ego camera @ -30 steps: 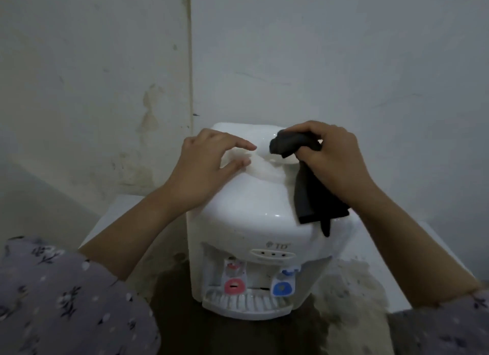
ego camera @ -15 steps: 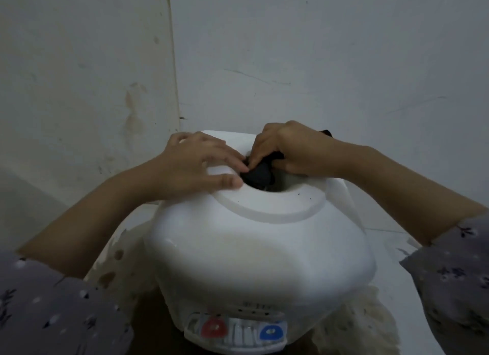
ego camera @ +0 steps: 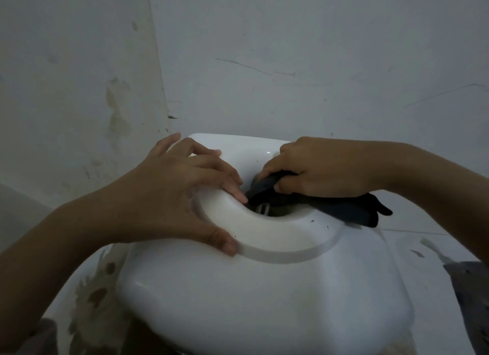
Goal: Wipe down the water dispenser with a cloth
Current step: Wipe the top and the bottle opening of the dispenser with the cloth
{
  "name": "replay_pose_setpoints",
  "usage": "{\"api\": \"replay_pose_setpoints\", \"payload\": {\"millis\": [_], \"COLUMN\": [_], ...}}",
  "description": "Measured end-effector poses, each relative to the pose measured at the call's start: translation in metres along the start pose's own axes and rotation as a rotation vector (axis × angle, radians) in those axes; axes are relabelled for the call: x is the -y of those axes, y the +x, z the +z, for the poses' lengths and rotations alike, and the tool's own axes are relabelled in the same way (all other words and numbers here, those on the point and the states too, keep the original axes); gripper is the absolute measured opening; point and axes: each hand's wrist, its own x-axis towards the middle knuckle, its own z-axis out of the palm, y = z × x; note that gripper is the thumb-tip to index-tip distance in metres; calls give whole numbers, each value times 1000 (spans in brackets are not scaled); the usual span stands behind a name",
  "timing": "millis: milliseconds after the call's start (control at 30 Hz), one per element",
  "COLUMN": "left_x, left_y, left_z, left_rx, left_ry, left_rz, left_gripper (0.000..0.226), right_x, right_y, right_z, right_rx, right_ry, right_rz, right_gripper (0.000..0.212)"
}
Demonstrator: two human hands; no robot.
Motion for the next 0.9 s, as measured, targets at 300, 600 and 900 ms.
{"api": "replay_pose_setpoints", "payload": {"millis": [300,600,900], "left_x": [0,-1,-1], "left_y": [0,4,5], "left_z": [2,-3,-3], "left_rx": [-13,64,55], "left_ry": [-95,-94,-74], "left_rz": [11,4,-12], "left_gripper": [68,73,74], "right_x": [-9,-7,9], "right_y": [-7,8,-16], "right_z": [-26,-19,-4], "right_rx": [-52,-359,-240], "right_ry": [587,-50,-331], "right_rz": [-7,-324,-48], "right_gripper": [16,26,32]}}
